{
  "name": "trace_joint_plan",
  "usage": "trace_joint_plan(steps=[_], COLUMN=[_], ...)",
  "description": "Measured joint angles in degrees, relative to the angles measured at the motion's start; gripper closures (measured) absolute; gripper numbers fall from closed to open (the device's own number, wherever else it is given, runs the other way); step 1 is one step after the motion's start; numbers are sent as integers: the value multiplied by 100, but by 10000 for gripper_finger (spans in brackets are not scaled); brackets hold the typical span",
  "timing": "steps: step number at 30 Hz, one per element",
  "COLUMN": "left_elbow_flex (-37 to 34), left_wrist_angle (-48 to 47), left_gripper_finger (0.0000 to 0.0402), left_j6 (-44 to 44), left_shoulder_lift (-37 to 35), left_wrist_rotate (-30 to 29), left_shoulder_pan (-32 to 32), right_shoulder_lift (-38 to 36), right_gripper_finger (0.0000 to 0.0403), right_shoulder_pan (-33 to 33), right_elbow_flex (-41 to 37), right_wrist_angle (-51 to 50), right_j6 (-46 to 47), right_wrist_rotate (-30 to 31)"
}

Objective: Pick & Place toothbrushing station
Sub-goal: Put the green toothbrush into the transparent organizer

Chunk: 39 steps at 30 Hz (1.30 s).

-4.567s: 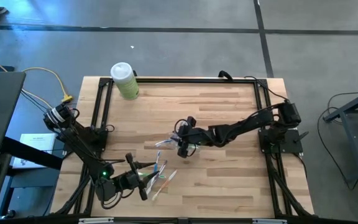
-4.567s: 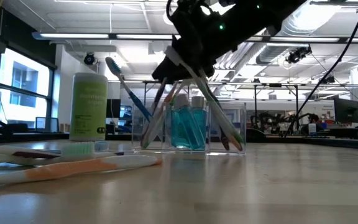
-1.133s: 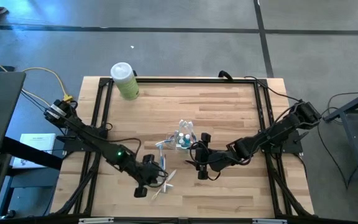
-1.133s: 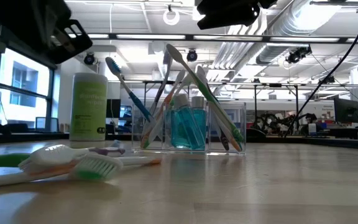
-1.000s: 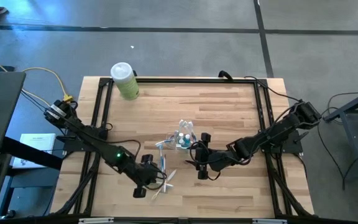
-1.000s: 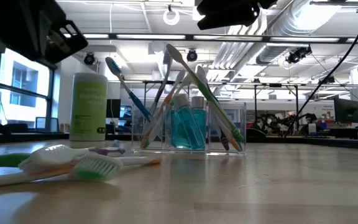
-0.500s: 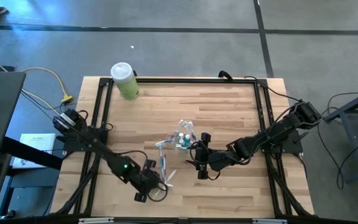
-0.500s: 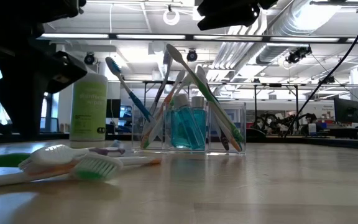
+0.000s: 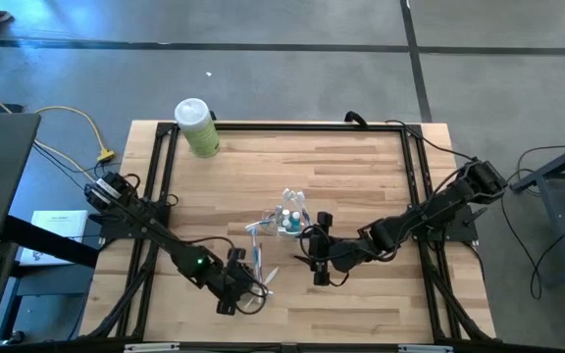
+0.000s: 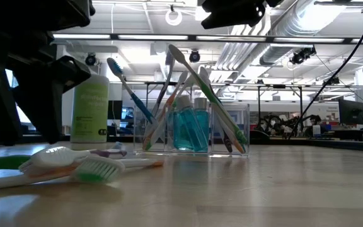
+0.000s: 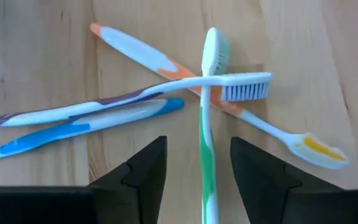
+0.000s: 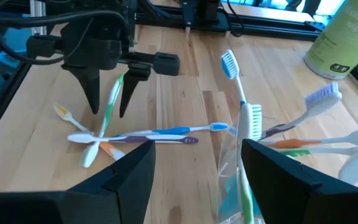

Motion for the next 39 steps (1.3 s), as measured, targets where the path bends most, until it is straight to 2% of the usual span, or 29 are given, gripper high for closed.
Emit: trace_joint_plan(steps=[6, 14, 17, 23, 24, 32, 36, 39], left_elbow_flex=[0, 17, 20, 17, 17, 17, -13, -2], left_wrist_angle=[182, 213, 130, 32, 21, -107, -317, -233], left_gripper_finger=[230, 240, 270, 378, 385, 392, 394, 394], left_j6=[-24, -123, -127, -212, -264, -659, -937, -1066], left_shoulder_lift=[267, 412, 417, 423, 423, 343, -41, -521], left_wrist_rotate=[238, 924, 1025, 1004, 1011, 1087, 1428, 1407], left_shoulder_pan=[30, 261, 314, 332, 332, 294, 193, 117], right_shoulder_lift=[0, 0, 0, 0, 0, 0, 0, 0], right_gripper_finger=[172, 172, 172, 172, 172, 172, 172, 172], right_shoulder_pan=[0, -4, 22, 37, 37, 50, 59, 59], right_elbow_flex=[0, 0, 0, 0, 0, 0, 0, 0], right_wrist_angle=[-4, 0, 4, 9, 9, 7, -2, -9], right_j6=[0, 0, 0, 0, 0, -1, -30, -46], right_wrist_rotate=[0, 0, 2, 0, 0, 3, 11, 14])
